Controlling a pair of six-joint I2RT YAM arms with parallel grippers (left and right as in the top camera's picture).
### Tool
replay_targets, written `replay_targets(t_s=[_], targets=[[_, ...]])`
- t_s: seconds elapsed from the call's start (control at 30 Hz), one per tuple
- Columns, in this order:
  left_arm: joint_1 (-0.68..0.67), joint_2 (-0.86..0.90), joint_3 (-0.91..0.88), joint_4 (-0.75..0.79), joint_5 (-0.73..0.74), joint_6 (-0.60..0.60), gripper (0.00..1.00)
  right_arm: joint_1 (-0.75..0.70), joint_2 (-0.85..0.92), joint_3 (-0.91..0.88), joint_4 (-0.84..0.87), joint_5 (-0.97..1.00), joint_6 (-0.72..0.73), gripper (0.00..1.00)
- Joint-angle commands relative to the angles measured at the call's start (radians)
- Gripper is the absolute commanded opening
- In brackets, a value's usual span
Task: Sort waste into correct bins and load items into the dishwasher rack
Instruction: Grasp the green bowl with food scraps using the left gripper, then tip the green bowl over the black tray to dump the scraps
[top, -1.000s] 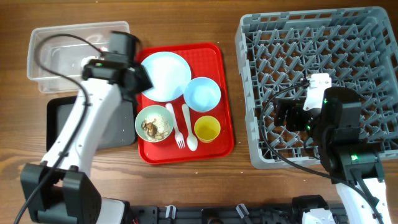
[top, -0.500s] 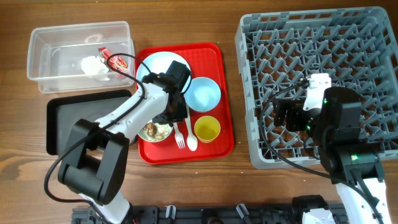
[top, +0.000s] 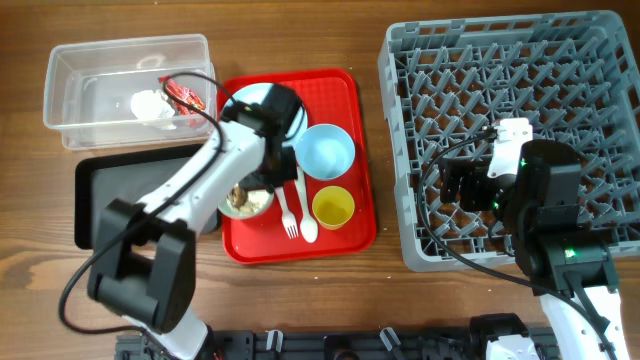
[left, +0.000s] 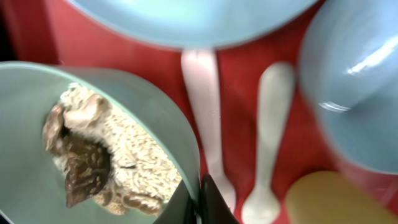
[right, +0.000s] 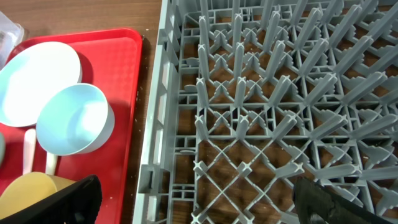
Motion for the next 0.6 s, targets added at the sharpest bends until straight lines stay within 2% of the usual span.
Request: replay_targets(t_s=[0.0, 0.07, 0.1, 0.13, 0.27, 0.3, 0.43, 0.57], targets=[[0.073, -0.096, 0.107, -0.069, 0.005, 0.052, 0.04, -0.003, 0.0, 0.025, 0.002, -0.012, -0.016, 1.0], [0.135, -0.135, 0.107, -0.076, 0.005, 0.054, 0.04, -0.003, 0.0, 0.025, 0.002, -0.012, -0.017, 1.0], [0.244, -0.156, 0.107, -0.093, 0.026, 0.083, 0.04, -0.003, 0.0, 0.025, 0.002, -0.012, -0.017, 1.0], [0.277, -0.156, 0.107, -0.093, 0.067, 0.124, 0.04, -0.003, 0.0, 0.025, 0.002, -0.012, -0.017, 1.0], [0.488, -0.153, 0.099, -0.082, 0.377, 0.37, 0.04, -0.003, 0.0, 0.025, 0.002, -0.012, -0.017, 1.0], [0.566, -0.153, 0.084, -0.082, 0.507, 0.459, 0.04, -0.003, 0.0, 0.025, 0.002, -0.013, -0.017, 1.0], [0.803, -0.132, -0.031, -0.075, 0.963, 0.684, 0.04, -0.003, 0.0, 0.025, 0.002, -0.013, -0.017, 1.0], [0.948, -0.089, -0.117, -0.059, 1.109, 0.735, 0.04, -0.003, 0.0, 0.025, 0.002, -0.012, -0.017, 1.0]])
